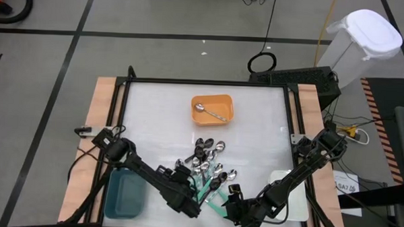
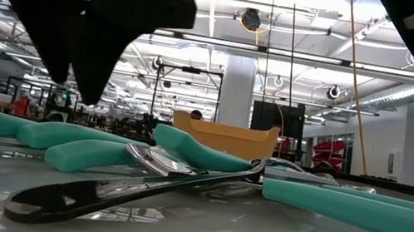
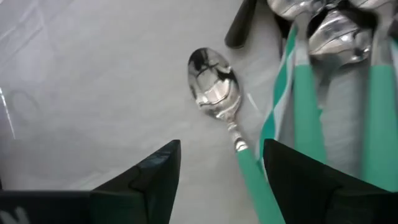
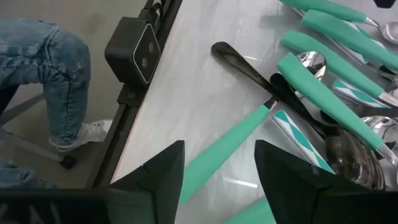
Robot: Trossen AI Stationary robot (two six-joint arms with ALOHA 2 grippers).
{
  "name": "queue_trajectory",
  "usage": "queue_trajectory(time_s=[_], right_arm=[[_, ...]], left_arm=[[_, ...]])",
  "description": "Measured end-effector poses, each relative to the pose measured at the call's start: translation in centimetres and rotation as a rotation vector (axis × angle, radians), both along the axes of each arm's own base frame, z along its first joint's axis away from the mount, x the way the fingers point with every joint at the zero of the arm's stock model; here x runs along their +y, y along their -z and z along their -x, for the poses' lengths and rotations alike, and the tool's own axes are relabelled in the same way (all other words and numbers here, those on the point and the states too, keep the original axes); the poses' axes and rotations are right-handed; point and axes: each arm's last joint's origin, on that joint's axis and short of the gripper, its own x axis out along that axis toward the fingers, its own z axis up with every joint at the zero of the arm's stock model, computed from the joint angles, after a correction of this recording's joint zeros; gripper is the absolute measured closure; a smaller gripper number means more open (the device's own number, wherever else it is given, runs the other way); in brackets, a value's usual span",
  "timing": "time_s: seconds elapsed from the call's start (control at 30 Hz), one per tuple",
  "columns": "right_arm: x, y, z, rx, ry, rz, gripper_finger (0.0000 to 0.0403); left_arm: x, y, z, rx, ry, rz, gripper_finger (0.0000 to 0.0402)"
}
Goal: Sort silverware by color (type)
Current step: Put the green spoon into the blue bin
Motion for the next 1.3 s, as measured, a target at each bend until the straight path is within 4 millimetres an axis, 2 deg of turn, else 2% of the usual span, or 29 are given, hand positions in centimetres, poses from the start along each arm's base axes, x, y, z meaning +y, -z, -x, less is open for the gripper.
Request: queue_trajectory(time_s=[0.67,0.8,0.97,1.17,1.3], right_arm=[[0.1,-0.2,-0.1,-0.013,0.085,-0.070,0.0211],[0.3,-0.2,0.0,-0.012,0.088,-0.079,0.0211],[0.7,-0.2,0.5,-0.024,0.094,-0.076,0.0211],[1.1,-0.2,0.9,-0.023,0.087,-0.082,0.0211],[1.3,-0.2,1.1,-0.021,0.092,-0.092,0.0211]], left_arm=[[-2.1,0.2,0.8,-0.105,0.003,-0.007,0.0172],[-2.5,1.1,0.9,-0.102,-0.002,-0.028,0.0172],[-3.0,1.1,1.1,-0.163,0.000,-0.065,0.0173],[-3.3,1.1,1.5,-0.183,-0.009,-0.077,0.0206],[-3.0,2.0,1.9,-0.176,-0.042,-0.099,0.0230]])
